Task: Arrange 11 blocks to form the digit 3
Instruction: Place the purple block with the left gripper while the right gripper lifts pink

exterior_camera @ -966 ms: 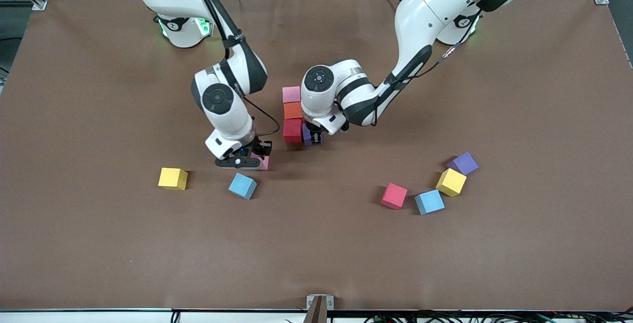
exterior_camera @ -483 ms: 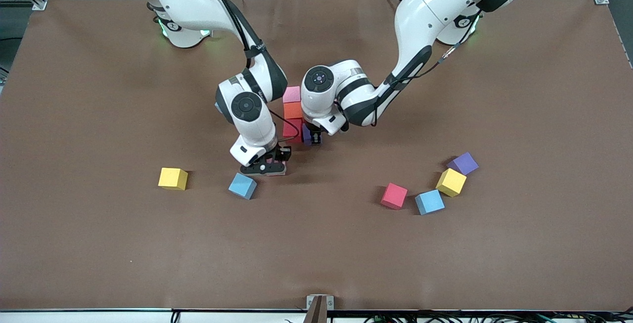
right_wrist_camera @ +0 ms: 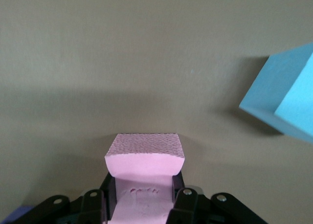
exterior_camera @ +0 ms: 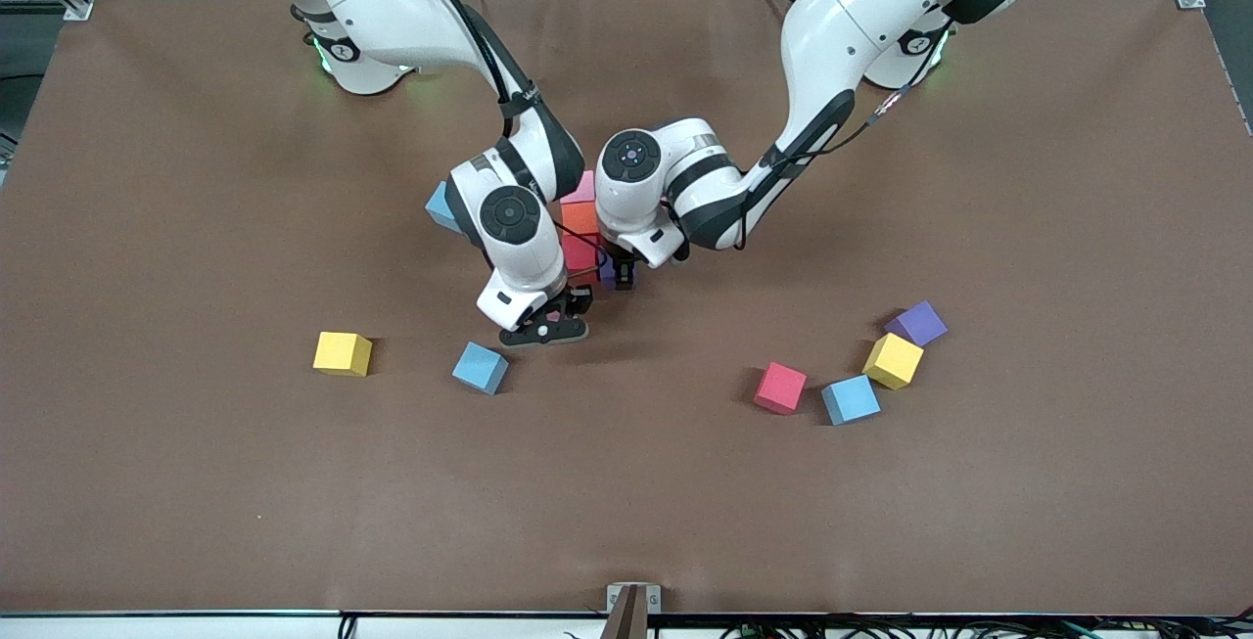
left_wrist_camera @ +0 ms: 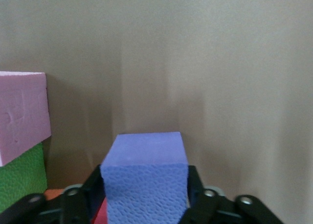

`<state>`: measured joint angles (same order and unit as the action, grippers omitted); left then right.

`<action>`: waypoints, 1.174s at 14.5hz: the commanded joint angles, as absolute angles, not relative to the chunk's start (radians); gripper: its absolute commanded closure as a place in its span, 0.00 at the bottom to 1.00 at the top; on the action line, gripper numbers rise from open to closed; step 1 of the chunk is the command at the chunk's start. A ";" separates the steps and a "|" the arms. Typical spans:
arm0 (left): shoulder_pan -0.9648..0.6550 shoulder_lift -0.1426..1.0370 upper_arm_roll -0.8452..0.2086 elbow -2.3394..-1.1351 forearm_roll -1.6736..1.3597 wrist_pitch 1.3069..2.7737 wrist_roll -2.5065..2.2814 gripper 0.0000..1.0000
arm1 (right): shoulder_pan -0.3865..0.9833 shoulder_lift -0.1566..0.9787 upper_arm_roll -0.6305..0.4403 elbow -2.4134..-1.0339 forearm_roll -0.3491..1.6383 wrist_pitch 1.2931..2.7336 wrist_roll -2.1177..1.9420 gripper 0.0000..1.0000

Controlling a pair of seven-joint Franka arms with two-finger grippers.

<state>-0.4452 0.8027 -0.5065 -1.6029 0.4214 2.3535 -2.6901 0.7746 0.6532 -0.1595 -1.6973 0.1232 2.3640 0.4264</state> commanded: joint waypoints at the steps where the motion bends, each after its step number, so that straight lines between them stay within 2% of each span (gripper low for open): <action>1: -0.440 0.790 -0.505 -1.595 0.403 2.350 -2.671 0.00 | 0.758 0.681 -0.124 -1.648 0.146 2.275 0.403 1.00; 9: -0.378 0.704 -0.520 -1.660 0.394 2.336 -2.560 0.00 | 0.773 0.687 -0.123 -1.643 0.199 2.278 0.417 1.00; 17: -0.189 0.658 -0.526 -1.652 0.394 2.335 -2.257 0.00 | 0.785 0.690 -0.123 -1.643 0.199 2.286 0.459 1.00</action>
